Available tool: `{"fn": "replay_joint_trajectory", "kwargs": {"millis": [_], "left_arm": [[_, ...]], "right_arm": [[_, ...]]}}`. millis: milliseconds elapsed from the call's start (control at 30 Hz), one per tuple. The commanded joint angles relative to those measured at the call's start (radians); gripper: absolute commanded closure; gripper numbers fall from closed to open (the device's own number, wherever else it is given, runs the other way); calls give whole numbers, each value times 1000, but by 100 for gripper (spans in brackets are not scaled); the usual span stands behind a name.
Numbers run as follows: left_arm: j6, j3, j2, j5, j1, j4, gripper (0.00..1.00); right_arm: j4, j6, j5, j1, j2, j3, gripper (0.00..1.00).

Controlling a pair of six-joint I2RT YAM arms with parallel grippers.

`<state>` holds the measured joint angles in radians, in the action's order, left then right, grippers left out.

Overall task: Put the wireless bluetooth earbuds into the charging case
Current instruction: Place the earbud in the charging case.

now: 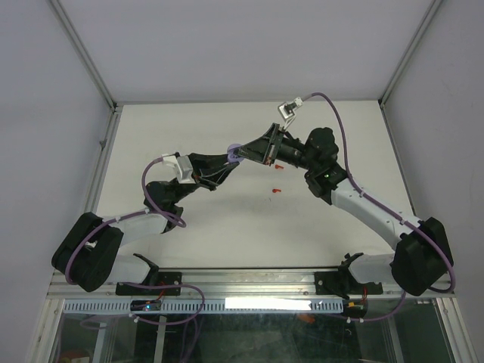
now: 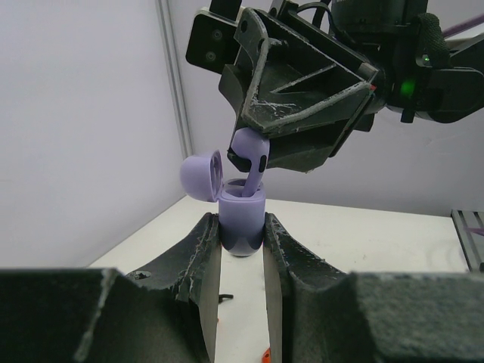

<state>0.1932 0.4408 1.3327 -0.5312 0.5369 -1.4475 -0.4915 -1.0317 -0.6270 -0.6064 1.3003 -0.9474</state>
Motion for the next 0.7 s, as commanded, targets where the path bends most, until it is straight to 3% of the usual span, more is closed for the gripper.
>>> {"fn": "replay_joint_trajectory", "kwargs": {"millis": [0,667], "left_arm": [[-29,21,-56,6,3,-294,100],[-23,15,-41,14,3,-294,100]], "right_arm": [[35,19,47,8,-31,17,86],[-16,-27,24,39,-33,41,90]]}}
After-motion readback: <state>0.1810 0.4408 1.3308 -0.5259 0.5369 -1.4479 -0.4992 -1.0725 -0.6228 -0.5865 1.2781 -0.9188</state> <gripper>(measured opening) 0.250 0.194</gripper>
